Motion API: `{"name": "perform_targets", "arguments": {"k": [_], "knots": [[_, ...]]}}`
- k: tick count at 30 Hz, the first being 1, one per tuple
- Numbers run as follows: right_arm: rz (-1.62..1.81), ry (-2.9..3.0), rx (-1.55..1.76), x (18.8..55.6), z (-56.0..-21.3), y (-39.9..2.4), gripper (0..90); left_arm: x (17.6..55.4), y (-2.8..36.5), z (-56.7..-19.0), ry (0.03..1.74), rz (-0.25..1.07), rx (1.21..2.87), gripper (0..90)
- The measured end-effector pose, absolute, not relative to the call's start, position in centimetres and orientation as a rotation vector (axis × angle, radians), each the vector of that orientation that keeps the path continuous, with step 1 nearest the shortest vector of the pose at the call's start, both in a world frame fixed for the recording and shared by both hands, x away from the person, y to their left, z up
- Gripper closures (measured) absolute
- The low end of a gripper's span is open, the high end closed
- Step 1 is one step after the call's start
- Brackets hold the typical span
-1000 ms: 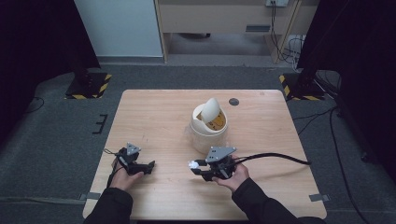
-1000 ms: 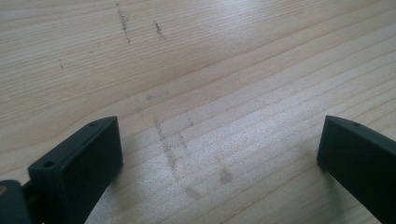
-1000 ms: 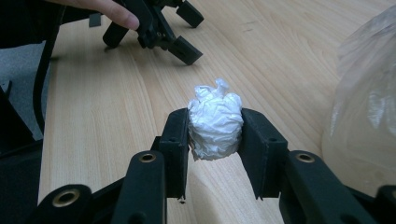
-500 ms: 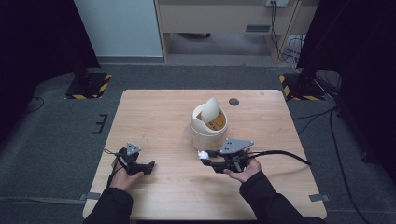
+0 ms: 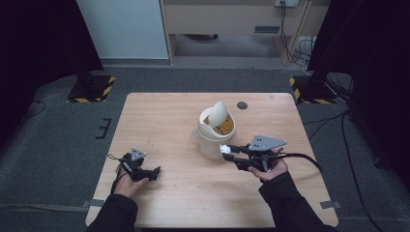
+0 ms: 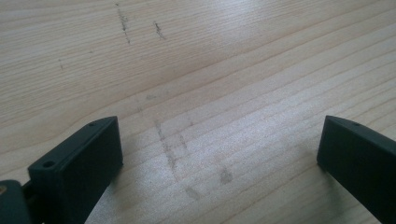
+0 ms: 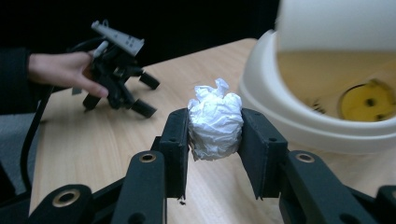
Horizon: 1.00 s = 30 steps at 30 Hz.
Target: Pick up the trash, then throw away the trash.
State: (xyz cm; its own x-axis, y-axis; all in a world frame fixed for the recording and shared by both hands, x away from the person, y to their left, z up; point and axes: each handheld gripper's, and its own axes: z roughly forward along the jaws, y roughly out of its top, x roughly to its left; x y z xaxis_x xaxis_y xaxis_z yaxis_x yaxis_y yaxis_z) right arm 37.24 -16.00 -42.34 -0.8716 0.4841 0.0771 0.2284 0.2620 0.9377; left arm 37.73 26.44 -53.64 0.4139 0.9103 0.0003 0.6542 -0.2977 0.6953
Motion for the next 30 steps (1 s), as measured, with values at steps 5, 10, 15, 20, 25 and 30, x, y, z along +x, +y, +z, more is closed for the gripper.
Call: {"name": "perform_targets", "arguments": {"k": [5, 10, 15, 20, 25, 30], "knots": [[1.674, 2.231, 0.704, 37.7, -41.2, -17.8, 63.6, 37.7, 26.4, -53.6, 1.322, 0.535, 2.054, 0.0], [1.688, 2.168, 0.745, 38.2, -40.4, -19.3, 63.5, 37.8, 26.4, -53.6, 1.321, 0.535, 2.054, 0.0], [1.692, 2.123, 0.78, 38.8, -39.9, -20.5, 63.5, 37.8, 26.4, -53.6, 1.321, 0.535, 2.054, 0.0], [1.701, 2.09, 0.813, 39.6, -39.8, -21.3, 63.6, 37.8, 26.4, -53.6, 1.321, 0.535, 2.053, 0.0], [1.701, 2.071, 0.829, 40.3, -39.7, -21.5, 63.6, 37.8, 26.4, -53.6, 1.324, 0.537, 2.051, 0.0], [1.696, 2.069, 0.828, 40.8, -39.4, -21.2, 63.5, 37.7, 26.4, -53.7, 1.328, 0.541, 2.049, 0.0]]}}
